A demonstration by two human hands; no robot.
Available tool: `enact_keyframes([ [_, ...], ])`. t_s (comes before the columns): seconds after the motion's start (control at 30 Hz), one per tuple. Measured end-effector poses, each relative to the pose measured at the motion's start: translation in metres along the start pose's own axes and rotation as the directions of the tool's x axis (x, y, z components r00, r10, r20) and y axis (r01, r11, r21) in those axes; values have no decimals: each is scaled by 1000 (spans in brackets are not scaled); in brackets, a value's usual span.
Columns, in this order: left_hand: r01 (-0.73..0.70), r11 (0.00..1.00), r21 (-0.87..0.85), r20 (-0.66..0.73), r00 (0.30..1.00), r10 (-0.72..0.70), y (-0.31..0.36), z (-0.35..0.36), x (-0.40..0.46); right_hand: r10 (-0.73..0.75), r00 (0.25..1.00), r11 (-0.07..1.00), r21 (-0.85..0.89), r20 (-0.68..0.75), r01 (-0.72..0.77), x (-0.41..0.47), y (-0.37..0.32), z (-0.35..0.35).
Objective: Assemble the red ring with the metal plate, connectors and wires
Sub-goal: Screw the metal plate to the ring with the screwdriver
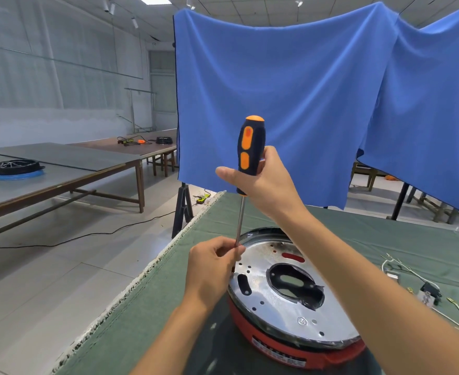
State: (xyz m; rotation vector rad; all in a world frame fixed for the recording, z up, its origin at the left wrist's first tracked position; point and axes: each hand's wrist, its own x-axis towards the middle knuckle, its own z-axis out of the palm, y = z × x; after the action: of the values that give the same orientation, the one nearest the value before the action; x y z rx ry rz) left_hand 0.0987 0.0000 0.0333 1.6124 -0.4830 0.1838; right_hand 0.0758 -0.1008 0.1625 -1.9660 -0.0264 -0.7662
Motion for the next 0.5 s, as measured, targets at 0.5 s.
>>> enact_keyframes([
  [0.5, -51, 993, 111, -48, 997, 56, 1, 2, -1, -2, 999, 1000, 20, 51, 1, 1, -9, -6],
])
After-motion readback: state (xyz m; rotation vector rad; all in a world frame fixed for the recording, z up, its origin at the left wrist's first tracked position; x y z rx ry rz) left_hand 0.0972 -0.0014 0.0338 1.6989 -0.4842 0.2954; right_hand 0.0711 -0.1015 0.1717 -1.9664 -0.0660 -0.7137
